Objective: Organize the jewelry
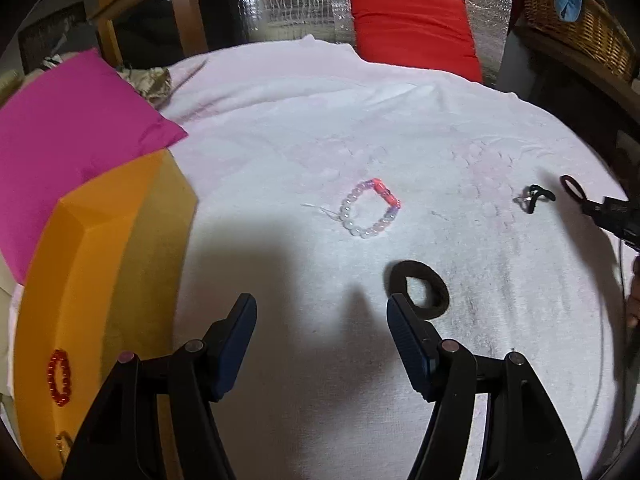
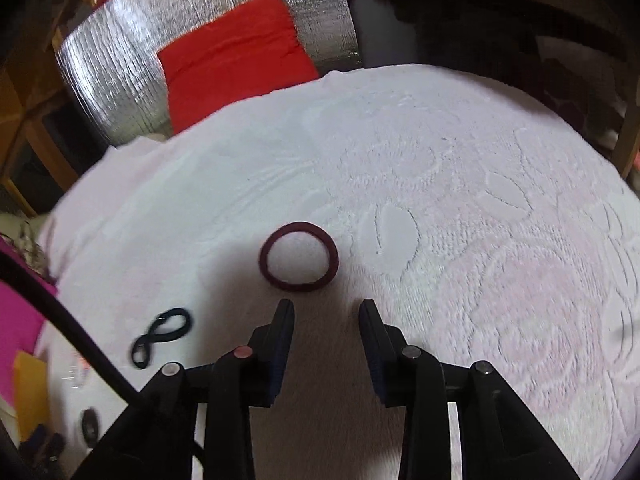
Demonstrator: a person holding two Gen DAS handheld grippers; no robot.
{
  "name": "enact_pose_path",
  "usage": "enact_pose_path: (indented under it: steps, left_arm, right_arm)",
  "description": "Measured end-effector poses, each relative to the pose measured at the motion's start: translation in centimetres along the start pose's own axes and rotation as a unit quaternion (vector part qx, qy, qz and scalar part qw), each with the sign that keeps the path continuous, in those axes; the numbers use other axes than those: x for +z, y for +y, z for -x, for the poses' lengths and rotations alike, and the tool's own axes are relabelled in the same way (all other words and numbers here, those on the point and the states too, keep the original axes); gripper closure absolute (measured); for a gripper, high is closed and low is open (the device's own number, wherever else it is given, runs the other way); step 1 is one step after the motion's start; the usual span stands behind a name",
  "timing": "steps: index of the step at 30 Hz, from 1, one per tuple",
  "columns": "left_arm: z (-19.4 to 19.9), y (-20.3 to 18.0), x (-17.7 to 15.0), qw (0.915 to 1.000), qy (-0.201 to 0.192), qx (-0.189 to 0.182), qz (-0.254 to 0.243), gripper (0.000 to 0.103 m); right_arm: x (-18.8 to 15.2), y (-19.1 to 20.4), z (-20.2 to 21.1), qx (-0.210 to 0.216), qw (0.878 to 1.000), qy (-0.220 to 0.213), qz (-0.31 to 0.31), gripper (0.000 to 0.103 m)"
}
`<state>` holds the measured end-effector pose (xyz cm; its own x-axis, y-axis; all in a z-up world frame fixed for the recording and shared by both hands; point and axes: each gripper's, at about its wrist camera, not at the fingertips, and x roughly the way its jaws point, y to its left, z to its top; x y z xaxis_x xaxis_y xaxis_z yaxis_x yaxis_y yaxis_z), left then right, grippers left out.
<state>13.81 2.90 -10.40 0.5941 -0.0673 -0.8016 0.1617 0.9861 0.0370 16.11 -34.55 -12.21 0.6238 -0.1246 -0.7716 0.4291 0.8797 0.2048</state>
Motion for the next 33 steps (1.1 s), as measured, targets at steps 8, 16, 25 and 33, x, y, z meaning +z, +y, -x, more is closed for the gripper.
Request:
enact_pose_path:
  steps: [8, 16, 25, 33]
  left_arm:
    - [-0.6, -0.2, -0.1, 0.9998, 0.01, -0.016, -0.001, 0.035]
    - [-1.2, -2.2, 0.1, 0.9993, 0.016, -0.028, -0.019, 0.035]
    - [-2.7, -3.2, 0.5, 0.9979, 0.027, -0.057, -0.01, 0.039]
    - [-3.2, -4.1, 0.4, 0.996, 0.02, -0.084, -0.023, 0.086]
  right_arm:
    - [0.0, 1.2, -0.3, -0.037, 0.998, -0.018, 0.039, 0.091]
    - [-0.1, -0.6, 0.4, 0.011, 1.0, -0.016, 0.023, 0.096]
    - [-0.7, -2.9, 1.3, 0.067, 0.998, 0.002, 0.001, 0.096]
    - [0.6, -4.3, 0.8, 0.088, 0.994, 0.009, -0.057, 0.093]
